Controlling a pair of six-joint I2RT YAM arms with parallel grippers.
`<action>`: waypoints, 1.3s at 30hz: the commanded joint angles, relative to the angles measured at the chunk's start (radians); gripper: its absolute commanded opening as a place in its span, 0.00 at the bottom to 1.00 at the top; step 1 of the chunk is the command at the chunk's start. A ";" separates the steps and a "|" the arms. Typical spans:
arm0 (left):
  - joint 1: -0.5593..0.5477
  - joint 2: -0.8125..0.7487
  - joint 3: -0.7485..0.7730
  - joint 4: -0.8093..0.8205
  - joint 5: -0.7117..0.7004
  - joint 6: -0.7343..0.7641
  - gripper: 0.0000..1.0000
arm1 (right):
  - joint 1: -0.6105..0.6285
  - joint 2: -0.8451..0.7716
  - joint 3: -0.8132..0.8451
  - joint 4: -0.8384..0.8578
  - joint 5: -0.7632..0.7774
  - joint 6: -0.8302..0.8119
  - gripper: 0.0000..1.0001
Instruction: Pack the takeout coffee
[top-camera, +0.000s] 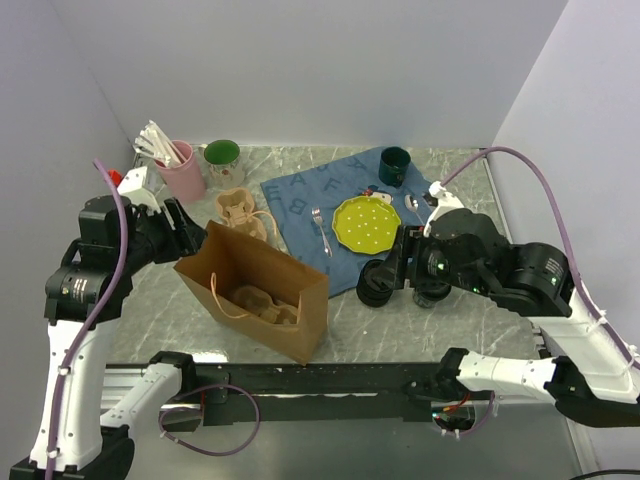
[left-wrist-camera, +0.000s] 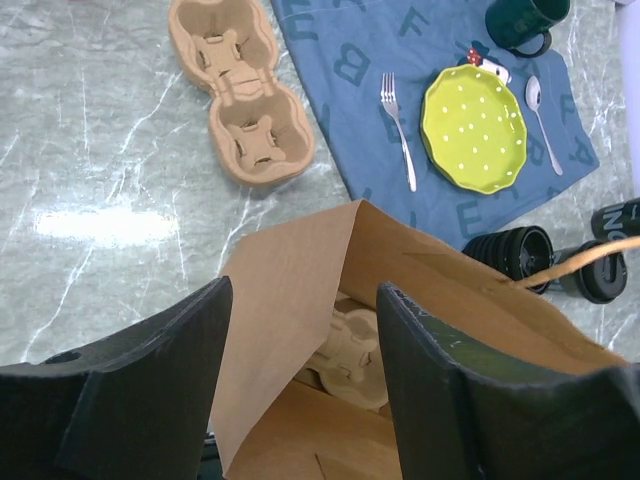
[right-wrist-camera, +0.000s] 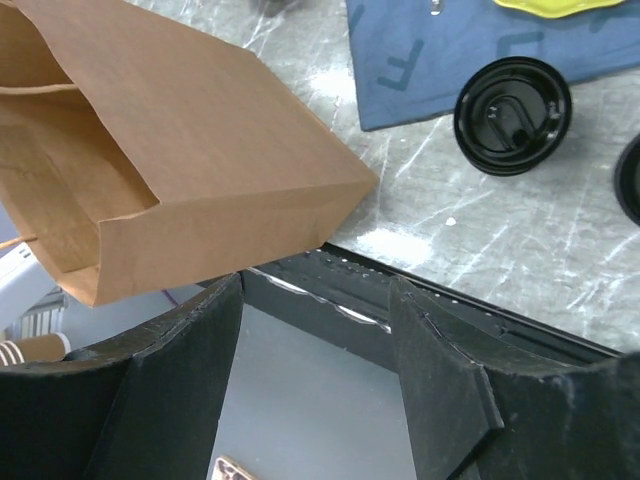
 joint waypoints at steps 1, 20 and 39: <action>-0.005 0.002 -0.019 0.055 0.014 0.047 0.64 | -0.005 -0.011 -0.011 -0.041 0.060 -0.039 0.66; -0.008 0.097 0.033 -0.076 -0.024 -0.161 0.01 | -0.010 0.162 0.159 0.002 -0.011 -0.052 0.67; -0.009 -0.110 -0.137 -0.109 0.071 -0.404 0.30 | -0.557 0.075 -0.328 0.011 -0.006 -0.358 0.82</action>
